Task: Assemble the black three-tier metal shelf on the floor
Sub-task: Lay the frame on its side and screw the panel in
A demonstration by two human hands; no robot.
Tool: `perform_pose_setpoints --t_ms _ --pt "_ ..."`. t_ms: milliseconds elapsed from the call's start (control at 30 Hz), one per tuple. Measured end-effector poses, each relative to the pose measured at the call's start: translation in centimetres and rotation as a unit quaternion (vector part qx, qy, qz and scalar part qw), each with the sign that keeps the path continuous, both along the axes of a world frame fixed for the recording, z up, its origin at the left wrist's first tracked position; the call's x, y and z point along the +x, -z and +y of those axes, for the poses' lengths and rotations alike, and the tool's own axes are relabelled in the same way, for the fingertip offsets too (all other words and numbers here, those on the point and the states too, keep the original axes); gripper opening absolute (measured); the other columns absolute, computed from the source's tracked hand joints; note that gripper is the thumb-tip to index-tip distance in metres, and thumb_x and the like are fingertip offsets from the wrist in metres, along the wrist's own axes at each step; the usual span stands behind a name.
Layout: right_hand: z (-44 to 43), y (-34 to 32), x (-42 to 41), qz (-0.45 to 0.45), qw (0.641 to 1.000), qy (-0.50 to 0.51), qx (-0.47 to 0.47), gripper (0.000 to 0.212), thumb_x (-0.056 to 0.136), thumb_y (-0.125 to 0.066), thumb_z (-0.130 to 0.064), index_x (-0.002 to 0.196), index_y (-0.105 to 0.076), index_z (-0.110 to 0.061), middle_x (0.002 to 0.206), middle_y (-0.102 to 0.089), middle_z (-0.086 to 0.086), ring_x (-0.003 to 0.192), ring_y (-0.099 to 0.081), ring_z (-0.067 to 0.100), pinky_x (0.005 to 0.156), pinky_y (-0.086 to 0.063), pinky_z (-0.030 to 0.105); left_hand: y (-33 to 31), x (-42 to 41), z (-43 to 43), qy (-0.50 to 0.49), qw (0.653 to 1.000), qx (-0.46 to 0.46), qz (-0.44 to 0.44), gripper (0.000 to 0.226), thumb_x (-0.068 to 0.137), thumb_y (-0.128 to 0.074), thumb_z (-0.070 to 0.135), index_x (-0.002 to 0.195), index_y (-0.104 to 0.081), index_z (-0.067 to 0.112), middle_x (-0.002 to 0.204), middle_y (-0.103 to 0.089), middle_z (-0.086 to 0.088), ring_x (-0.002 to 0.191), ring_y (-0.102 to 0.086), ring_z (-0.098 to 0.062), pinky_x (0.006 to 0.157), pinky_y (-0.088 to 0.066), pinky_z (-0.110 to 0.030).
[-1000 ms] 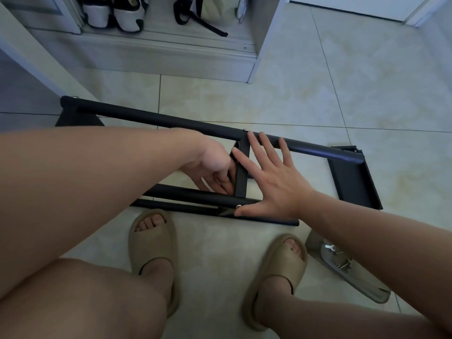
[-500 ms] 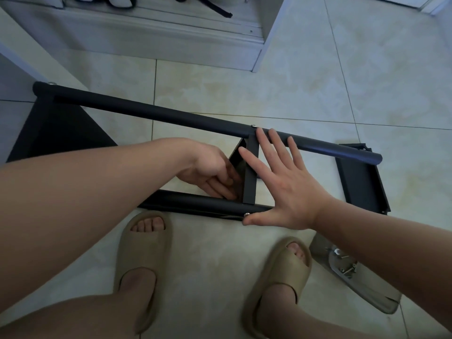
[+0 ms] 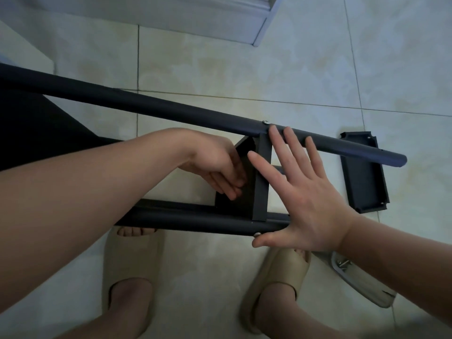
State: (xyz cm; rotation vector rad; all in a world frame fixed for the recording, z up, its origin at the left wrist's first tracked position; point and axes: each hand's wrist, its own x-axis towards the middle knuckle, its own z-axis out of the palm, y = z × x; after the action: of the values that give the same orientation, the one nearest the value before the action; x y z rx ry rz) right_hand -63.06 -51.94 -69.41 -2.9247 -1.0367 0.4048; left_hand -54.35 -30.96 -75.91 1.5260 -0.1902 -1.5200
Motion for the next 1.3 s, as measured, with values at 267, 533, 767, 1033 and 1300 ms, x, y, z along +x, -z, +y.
perform_pose_setpoints --t_ms 267,533,767,1033,1300 --pt "0.2 -0.2 0.0 0.012 1.0 0.005 -0.009 0.126 0.068 -0.046 -0.096 0.162 -0.016 -0.017 0.168 0.001 0.023 0.155 0.005 0.044 0.12 -0.006 0.069 -0.6 -0.1 -0.1 0.033 0.998 -0.02 -0.053 0.015 0.097 -0.057 0.001 0.095 -0.067 0.012 0.089 -0.078 -0.004 0.086 -0.076 -0.018 0.1 -0.054 -0.04" --pt "0.4 -0.4 -0.1 0.012 1.0 0.007 -0.019 0.125 0.069 -0.043 -0.096 0.162 -0.015 -0.017 0.167 -0.001 0.025 0.155 0.003 0.045 0.119 -0.009 0.07 -0.2 -0.3 -0.2 0.035 0.996 -0.011 -0.078 0.025 0.092 -0.069 0.011 0.07 -0.076 0.022 0.079 -0.076 0.001 0.072 -0.071 -0.007 0.081 -0.058 -0.027" --pt "0.4 -0.4 0.0 0.012 1.0 0.008 -0.019 0.126 0.069 -0.045 -0.096 0.162 -0.017 -0.016 0.167 0.0 0.024 0.155 0.004 0.044 0.12 -0.007 0.069 -0.2 -1.3 -0.8 0.029 0.998 -0.04 -0.03 0.02 0.085 -0.074 0.001 0.072 -0.077 0.015 0.087 -0.077 -0.012 0.074 -0.072 -0.016 0.077 -0.061 -0.028" --pt "0.4 -0.4 0.0 0.009 1.0 0.007 -0.018 0.126 0.069 -0.044 -0.096 0.162 -0.019 -0.016 0.168 0.0 0.024 0.155 0.004 0.043 0.12 -0.007 0.068 -0.7 -1.9 -1.1 0.051 0.997 -0.047 0.015 0.012 0.088 -0.069 -0.002 0.088 -0.074 0.009 0.082 -0.076 -0.007 0.069 -0.072 -0.015 0.069 -0.059 -0.026" --pt "0.4 -0.4 0.0 0.008 1.0 0.006 -0.015 0.125 0.07 -0.041 -0.096 0.162 -0.02 -0.015 0.167 -0.001 0.024 0.155 0.004 0.043 0.12 -0.007 0.068 -1.1 -1.9 -1.1 0.04 0.996 -0.051 0.059 0.015 0.089 -0.067 -0.002 0.086 -0.074 0.011 0.081 -0.075 -0.005 0.07 -0.072 -0.014 0.069 -0.06 -0.026"
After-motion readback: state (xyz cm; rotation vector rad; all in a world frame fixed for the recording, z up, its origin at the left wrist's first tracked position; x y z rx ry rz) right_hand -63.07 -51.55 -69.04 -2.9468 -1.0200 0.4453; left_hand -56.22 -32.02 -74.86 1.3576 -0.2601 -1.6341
